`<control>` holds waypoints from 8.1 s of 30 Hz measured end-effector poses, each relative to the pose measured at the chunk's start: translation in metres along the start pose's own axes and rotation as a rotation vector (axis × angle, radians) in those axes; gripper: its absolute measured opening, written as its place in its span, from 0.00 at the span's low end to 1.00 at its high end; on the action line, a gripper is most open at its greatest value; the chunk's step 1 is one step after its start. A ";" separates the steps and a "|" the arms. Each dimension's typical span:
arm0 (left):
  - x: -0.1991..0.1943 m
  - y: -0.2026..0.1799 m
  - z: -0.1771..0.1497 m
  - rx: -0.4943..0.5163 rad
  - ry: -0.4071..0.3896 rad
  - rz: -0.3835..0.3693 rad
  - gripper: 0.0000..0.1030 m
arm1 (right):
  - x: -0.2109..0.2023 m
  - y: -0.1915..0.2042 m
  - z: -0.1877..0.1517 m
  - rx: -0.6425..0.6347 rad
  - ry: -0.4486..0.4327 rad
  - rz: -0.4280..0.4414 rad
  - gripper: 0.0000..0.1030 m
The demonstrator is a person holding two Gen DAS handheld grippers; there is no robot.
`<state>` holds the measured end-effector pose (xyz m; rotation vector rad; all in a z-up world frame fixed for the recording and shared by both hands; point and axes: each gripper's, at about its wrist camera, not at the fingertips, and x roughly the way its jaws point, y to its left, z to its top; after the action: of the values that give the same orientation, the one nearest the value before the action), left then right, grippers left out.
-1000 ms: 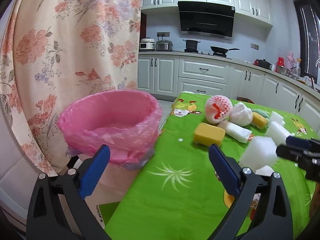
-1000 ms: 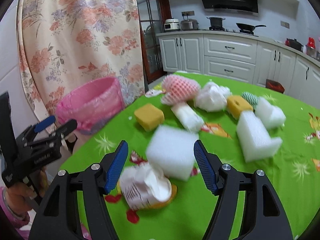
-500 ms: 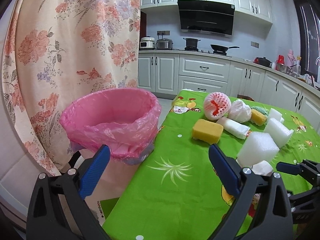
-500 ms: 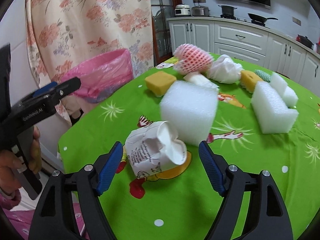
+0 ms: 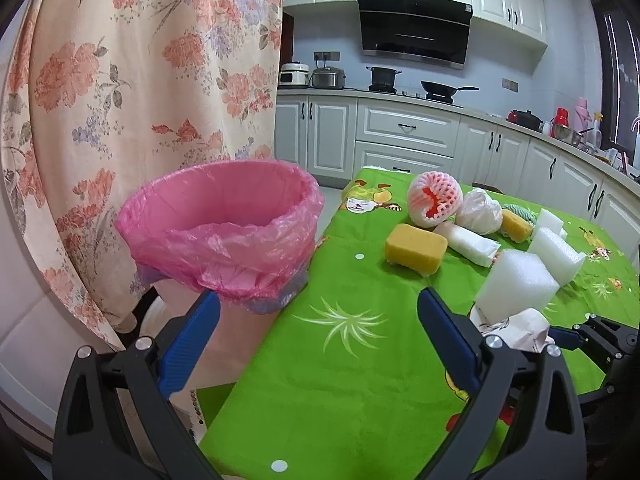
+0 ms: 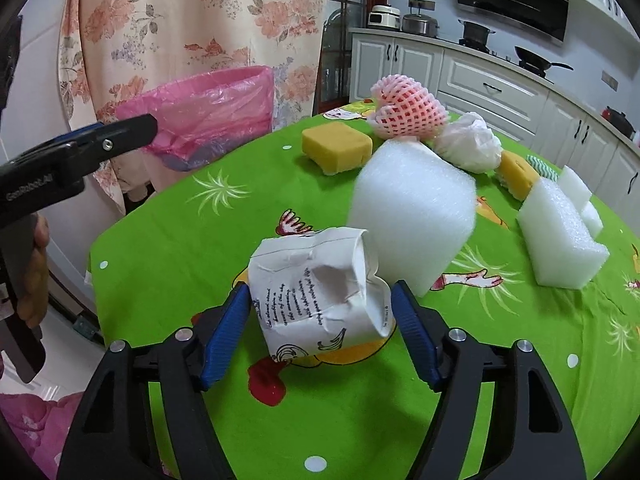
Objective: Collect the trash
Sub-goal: 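Grasp the crumpled paper cup with the right gripper and lift it, then grasp a white foam block with the left gripper while the right gripper holds the cup, then carry cup and foam block to the pink wastebasket and open both grippers, then move both grippers back over the table toward the foam and sponges, then grasp the L-shaped white foam with the right gripper while the left gripper grasps a yellow sponge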
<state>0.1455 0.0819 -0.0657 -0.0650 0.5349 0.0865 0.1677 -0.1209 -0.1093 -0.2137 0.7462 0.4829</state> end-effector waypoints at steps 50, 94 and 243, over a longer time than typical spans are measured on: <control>0.064 -0.201 -0.008 0.227 0.096 -0.114 0.59 | -0.090 -0.168 -0.068 0.400 -0.153 -0.189 0.51; -0.001 -0.075 0.025 0.140 -0.143 -0.048 0.59 | -0.035 -0.078 0.046 0.168 -0.190 -0.087 0.50; 0.125 -0.124 0.021 -0.014 0.199 -0.081 0.57 | 0.003 -0.185 0.014 0.264 -0.056 -0.209 0.58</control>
<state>0.2749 -0.0317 -0.1068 -0.1099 0.7299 0.0043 0.2686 -0.2759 -0.0979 -0.0306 0.7165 0.1886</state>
